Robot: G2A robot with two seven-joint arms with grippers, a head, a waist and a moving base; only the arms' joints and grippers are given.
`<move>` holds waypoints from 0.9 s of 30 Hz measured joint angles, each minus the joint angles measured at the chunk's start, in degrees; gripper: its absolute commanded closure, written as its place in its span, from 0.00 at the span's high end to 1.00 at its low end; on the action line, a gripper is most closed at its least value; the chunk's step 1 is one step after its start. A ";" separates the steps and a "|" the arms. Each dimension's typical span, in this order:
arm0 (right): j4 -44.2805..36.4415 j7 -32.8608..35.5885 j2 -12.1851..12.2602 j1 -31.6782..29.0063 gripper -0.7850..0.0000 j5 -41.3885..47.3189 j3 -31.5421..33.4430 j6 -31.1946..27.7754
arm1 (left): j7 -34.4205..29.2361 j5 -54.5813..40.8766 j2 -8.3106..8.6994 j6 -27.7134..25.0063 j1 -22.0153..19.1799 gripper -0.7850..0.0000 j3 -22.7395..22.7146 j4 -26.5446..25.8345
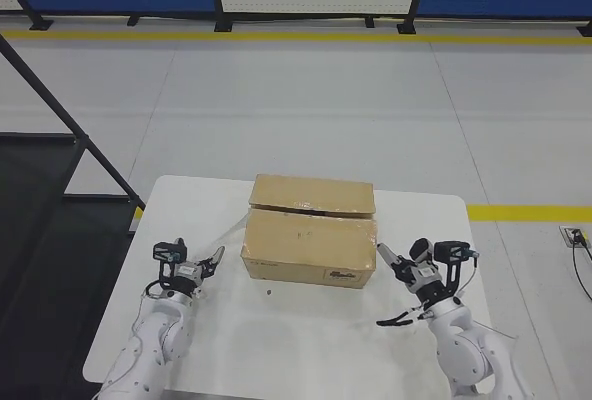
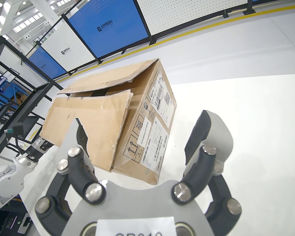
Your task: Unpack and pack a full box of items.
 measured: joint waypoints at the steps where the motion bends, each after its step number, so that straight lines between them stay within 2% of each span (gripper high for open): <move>1: 0.03 -0.07 0.02 0.01 1.00 0.02 -0.01 -0.05 | -0.45 -0.01 0.12 -0.18 0.23 1.00 -0.34 -0.35; 7: 0.02 -0.33 0.10 -0.13 1.00 0.09 -0.15 -0.21 | -5.00 -0.46 0.41 -1.44 -1.50 1.00 -1.29 0.08; 17: -1.26 -1.05 0.35 -1.94 1.00 -0.09 0.52 0.34 | -9.46 4.00 -0.16 -5.88 -10.02 1.00 2.19 8.59; 23: -2.13 -1.38 0.47 -3.11 1.00 0.08 0.92 0.73 | -8.66 3.73 -1.34 -4.91 -13.73 1.00 4.43 13.04; 27: -2.42 -1.54 0.51 -3.31 1.00 0.06 0.88 1.03 | -7.88 4.49 -2.19 -1.37 -15.92 1.00 5.89 16.03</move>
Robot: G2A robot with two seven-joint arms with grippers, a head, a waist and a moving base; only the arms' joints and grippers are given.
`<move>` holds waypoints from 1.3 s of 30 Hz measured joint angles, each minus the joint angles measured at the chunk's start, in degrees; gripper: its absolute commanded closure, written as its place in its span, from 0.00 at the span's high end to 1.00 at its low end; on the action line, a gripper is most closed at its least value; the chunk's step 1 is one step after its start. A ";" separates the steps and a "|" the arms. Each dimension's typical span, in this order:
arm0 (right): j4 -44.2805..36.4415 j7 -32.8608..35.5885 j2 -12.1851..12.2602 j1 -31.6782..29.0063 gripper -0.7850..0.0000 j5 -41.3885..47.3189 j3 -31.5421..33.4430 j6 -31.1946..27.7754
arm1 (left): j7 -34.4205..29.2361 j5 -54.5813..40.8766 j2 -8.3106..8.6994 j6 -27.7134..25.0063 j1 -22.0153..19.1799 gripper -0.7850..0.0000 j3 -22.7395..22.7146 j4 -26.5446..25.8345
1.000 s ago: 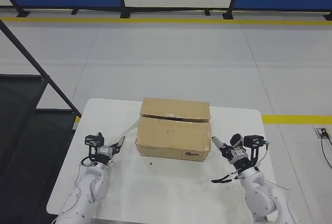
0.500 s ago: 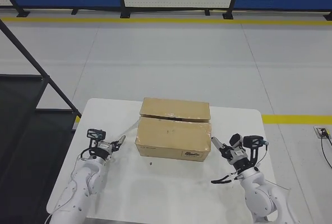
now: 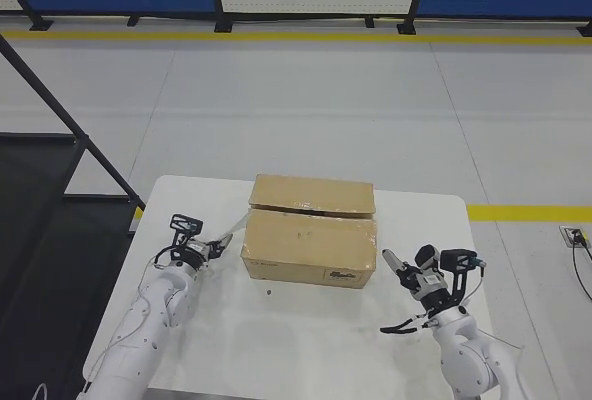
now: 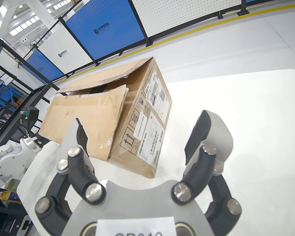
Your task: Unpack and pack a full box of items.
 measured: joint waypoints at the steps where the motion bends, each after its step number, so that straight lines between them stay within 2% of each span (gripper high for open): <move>1: -0.02 -0.03 0.01 -0.02 1.00 -0.03 -0.01 0.04 | 0.49 0.08 -0.20 1.11 -0.37 1.00 0.25 0.60; 6: -0.02 -0.10 0.03 0.01 1.00 0.02 -0.21 0.39 | 3.73 -1.61 -0.87 4.52 -1.79 1.00 0.18 3.74; 15: 0.83 0.32 0.08 1.30 1.00 0.08 -0.81 0.11 | 7.80 -3.30 -0.38 7.34 -1.74 1.00 -1.87 6.29; 23: 1.31 0.79 0.14 2.44 1.00 -0.21 -1.39 -0.19 | 6.39 -6.89 -0.12 12.08 -2.10 1.00 -4.36 7.13; 39: 1.34 0.80 0.36 2.29 1.00 -0.17 -1.37 -0.29 | 3.10 -13.71 -0.30 18.38 -3.42 1.00 -7.79 9.06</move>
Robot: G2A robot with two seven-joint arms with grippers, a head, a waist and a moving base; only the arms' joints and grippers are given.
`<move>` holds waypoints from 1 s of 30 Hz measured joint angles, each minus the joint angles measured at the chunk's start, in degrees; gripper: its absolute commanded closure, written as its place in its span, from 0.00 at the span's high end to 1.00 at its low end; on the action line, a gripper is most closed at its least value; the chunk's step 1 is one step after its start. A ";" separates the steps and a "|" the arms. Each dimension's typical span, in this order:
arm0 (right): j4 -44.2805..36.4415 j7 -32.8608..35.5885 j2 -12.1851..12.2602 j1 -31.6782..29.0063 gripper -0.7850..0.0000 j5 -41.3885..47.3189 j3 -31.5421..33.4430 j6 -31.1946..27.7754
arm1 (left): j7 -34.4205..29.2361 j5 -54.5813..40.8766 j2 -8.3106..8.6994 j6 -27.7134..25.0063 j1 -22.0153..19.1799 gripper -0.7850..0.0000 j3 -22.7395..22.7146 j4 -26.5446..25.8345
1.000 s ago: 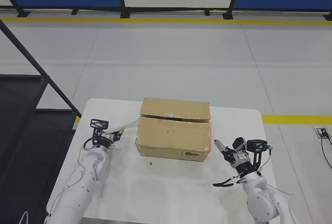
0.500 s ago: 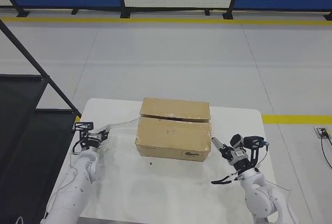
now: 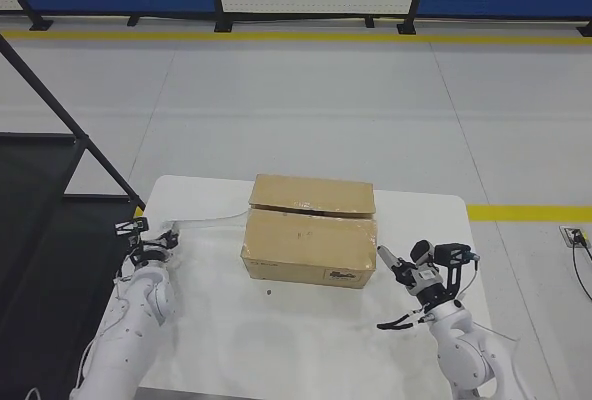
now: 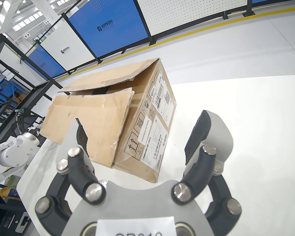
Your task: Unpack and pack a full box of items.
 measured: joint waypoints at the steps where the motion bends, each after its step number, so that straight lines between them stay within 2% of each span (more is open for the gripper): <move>1: 0.01 0.01 0.01 0.01 1.00 0.02 -0.01 0.00 | -0.16 -0.55 0.04 0.32 -0.08 1.00 -0.33 0.16; 4: 0.07 -0.12 0.04 0.03 1.00 0.15 -0.04 -0.12 | -1.51 -3.48 0.09 -0.37 -0.25 1.00 -1.69 0.48; 8: 0.26 -0.31 0.08 0.07 1.00 0.15 -0.07 -0.21 | -4.69 -7.94 0.32 -5.28 -0.31 1.00 -3.46 0.14; 16: 0.40 -0.05 0.17 0.27 1.00 0.23 -0.20 -0.45 | -4.60 -7.81 0.32 -4.45 -0.26 1.00 -3.42 0.10; 24: 0.83 0.38 0.22 1.10 1.00 0.04 -0.73 -0.71 | -5.45 -10.97 0.69 1.41 1.53 1.00 -5.78 -4.12; 30: 0.88 0.22 0.31 1.05 1.00 0.06 -0.70 -0.94 | -6.01 -13.87 1.30 -3.43 4.28 1.00 -7.76 -9.09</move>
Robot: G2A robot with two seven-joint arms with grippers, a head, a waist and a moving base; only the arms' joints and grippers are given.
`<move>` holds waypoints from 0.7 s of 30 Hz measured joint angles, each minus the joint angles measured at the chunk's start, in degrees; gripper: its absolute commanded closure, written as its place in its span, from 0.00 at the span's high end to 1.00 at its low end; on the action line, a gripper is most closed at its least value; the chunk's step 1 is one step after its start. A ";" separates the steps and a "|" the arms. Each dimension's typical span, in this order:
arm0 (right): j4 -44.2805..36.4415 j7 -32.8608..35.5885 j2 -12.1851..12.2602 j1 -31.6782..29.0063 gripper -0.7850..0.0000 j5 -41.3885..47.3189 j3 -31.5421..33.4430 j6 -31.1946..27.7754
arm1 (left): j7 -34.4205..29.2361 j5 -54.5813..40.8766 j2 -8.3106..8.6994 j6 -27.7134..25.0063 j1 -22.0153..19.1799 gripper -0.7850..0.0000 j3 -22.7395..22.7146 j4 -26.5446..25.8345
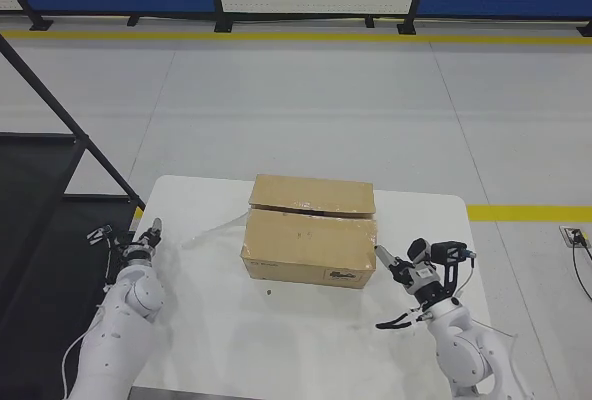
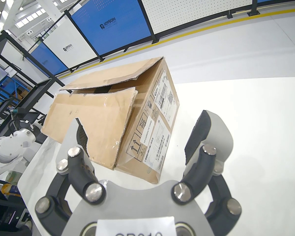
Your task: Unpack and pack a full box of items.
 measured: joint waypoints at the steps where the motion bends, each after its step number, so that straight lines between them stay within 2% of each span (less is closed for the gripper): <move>1: -0.20 0.13 0.02 0.04 1.00 -0.11 0.00 0.04 | -0.18 -0.38 0.12 -1.45 0.72 1.00 -0.26 -1.29; 4: -1.16 2.24 0.11 0.84 1.00 -0.10 0.03 0.32 | -0.51 -0.75 0.67 -6.38 3.97 1.00 -1.10 -7.07; 7: -0.67 8.22 0.33 2.80 1.00 4.58 0.65 -2.38 | -1.47 -1.48 1.25 -10.69 8.28 1.00 -2.36 -14.84; 9: 0.02 13.25 0.50 4.26 1.00 5.93 1.57 -0.97 | -2.74 -2.24 1.64 -13.45 11.89 1.00 -3.36 -21.13; 10: 0.06 14.04 0.50 4.21 1.00 5.57 1.60 -0.25 | -3.83 -2.42 1.91 -15.19 14.22 1.00 -3.97 -24.91; 12: 0.01 12.82 0.49 4.11 1.00 5.32 1.56 -0.08 | -4.82 -2.41 2.12 -16.58 16.67 1.00 -4.42 -29.06; 17: 0.11 12.78 0.46 4.26 1.00 5.84 1.00 -0.93 | -4.72 -2.37 2.11 -16.44 16.29 1.00 -4.40 -28.24; 21: 4.29 15.96 0.37 8.16 1.00 12.45 0.68 -3.68 | -6.58 -3.26 2.06 -18.26 17.28 1.00 -3.74 -29.80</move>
